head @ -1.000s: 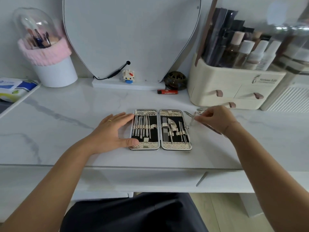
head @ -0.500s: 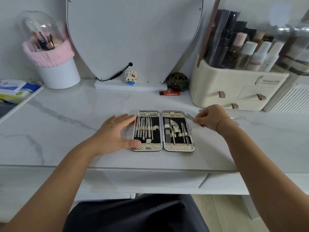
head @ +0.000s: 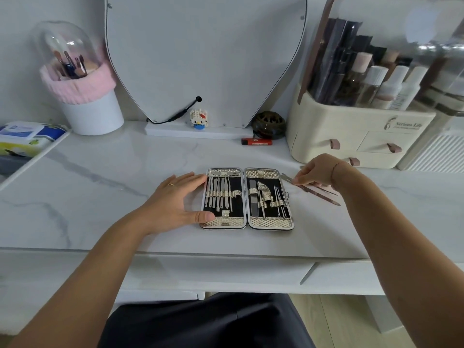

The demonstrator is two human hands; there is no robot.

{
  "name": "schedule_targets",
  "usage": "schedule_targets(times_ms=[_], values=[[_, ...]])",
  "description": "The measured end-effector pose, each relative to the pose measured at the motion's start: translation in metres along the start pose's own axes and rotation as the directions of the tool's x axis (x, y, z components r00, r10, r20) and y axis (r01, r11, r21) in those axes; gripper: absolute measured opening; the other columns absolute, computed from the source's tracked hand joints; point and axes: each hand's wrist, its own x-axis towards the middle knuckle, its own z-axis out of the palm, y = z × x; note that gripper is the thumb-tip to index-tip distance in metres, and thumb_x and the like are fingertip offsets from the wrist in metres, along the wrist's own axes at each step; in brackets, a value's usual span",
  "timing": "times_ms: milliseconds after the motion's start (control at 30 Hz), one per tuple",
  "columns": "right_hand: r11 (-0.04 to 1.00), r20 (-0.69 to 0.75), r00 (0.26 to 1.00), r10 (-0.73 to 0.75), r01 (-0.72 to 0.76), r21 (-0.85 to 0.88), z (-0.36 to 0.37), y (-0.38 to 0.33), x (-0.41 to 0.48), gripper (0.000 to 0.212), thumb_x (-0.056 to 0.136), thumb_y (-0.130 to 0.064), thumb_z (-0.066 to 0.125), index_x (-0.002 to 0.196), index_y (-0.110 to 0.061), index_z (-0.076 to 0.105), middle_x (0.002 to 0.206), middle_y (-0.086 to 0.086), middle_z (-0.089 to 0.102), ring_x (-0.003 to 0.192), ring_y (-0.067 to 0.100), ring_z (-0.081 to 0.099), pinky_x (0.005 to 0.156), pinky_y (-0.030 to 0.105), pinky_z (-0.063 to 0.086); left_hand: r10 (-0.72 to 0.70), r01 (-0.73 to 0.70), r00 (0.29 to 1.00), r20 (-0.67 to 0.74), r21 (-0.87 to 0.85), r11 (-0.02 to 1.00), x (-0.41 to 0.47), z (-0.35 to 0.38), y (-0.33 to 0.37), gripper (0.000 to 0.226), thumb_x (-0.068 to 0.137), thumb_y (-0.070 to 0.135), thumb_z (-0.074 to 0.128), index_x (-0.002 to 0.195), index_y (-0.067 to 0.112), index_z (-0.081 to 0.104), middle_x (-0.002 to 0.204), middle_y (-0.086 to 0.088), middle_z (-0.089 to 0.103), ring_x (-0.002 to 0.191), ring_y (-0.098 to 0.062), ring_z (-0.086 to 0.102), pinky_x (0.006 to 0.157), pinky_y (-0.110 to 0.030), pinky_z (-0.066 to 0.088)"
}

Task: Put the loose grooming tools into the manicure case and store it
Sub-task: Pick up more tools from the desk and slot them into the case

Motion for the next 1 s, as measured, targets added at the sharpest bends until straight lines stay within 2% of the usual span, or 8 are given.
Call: schedule_targets(times_ms=[233,367,500,633,733,800,867,1000], values=[[1.000,0.003,1.000,0.029,-0.029,-0.005,0.000,0.000,0.001,0.014,0.073,-0.025,0.077,0.068,-0.015,0.069,0.056,0.002,0.052,0.053,0.014,0.042,0.055,0.023,0.036,-0.010,0.009,1.000,0.008,0.007,1.000,0.000,0.001,-0.002,0.113,0.047,0.097,0.036,0.143,0.042,0.014,0.139,0.030,0.013,0.134,0.009,0.004,0.115,-0.028,-0.003],[0.992,-0.010,1.000,0.029,-0.030,-0.126,0.003,-0.002,0.008,0.033,0.076,-0.026,0.072,0.093,0.003,0.068,0.085,0.013,0.062,0.075,0.022,0.050,0.070,0.027,0.039,-0.014,0.014,1.000,0.008,0.004,1.000,0.000,0.000,-0.002,0.115,0.046,0.097,0.037,0.144,0.040,0.015,0.140,0.029,0.015,0.135,0.009,0.004,0.115,-0.028,-0.002],[0.987,-0.014,1.000,0.000,-0.003,-0.158,0.005,-0.002,0.008,0.026,0.079,-0.024,0.066,0.079,0.002,0.064,0.072,0.011,0.053,0.072,0.024,0.048,0.072,0.029,0.039,-0.018,0.018,1.000,0.006,0.008,1.000,0.000,0.000,-0.001,0.118,0.046,0.097,0.037,0.146,0.037,0.016,0.142,0.026,0.018,0.135,0.009,0.004,0.114,-0.027,-0.003],[0.985,0.007,0.993,-0.114,0.112,0.129,0.005,-0.007,-0.002,0.019,0.085,-0.014,0.063,0.078,0.002,0.068,0.059,0.003,0.057,0.054,0.013,0.046,0.057,0.022,0.040,-0.017,0.017,1.000,0.008,0.004,1.000,0.001,0.001,-0.003,0.117,0.048,0.096,0.037,0.146,0.037,0.016,0.149,0.021,0.019,0.136,0.007,0.004,0.115,-0.028,-0.003],[0.899,0.044,0.967,-0.250,0.215,0.381,0.011,-0.026,-0.011,0.005,0.084,-0.005,0.063,0.087,-0.003,0.066,0.059,0.004,0.061,0.051,0.010,0.049,0.049,0.017,0.043,-0.014,0.014,1.000,0.000,0.013,1.000,0.001,0.002,-0.004,0.118,0.048,0.097,0.037,0.146,0.035,0.017,0.151,0.018,0.020,0.137,0.006,0.005,0.115,-0.028,-0.002],[0.827,0.070,0.948,-0.309,0.233,0.511,0.020,-0.041,-0.013,0.023,0.083,-0.001,0.063,0.105,-0.007,0.059,0.066,0.008,0.063,0.051,0.010,0.055,0.050,0.017,0.048,-0.018,0.018,1.000,0.003,0.011,1.000,0.001,0.002,-0.004,0.118,0.048,0.096,0.037,0.146,0.035,0.016,0.151,0.018,0.020,0.136,0.007,0.005,0.115,-0.028,-0.002],[0.793,0.079,0.930,-0.358,0.258,0.551,0.032,-0.057,-0.014,0.036,0.082,0.001,0.063,0.115,-0.013,0.053,0.068,0.010,0.064,0.054,0.011,0.060,0.054,0.018,0.053,-0.022,0.022,1.000,0.004,0.013,1.000,0.001,0.002,-0.003,0.119,0.047,0.097,0.037,0.146,0.034,0.016,0.151,0.018,0.020,0.135,0.008,0.005,0.115,-0.028,-0.002],[0.770,0.052,0.905,-0.422,0.328,0.548,0.054,-0.080,-0.012,0.032,0.085,0.001,0.062,0.114,-0.008,0.054,0.068,0.013,0.065,0.054,0.014,0.064,0.055,0.022,0.057,-0.019,0.019,1.000,-0.001,0.028,0.999,0.001,0.002,-0.003,0.118,0.048,0.096,0.036,0.147,0.033,0.017,0.153,0.014,0.021,0.135,0.006,0.006,0.115,-0.030,-0.002]])
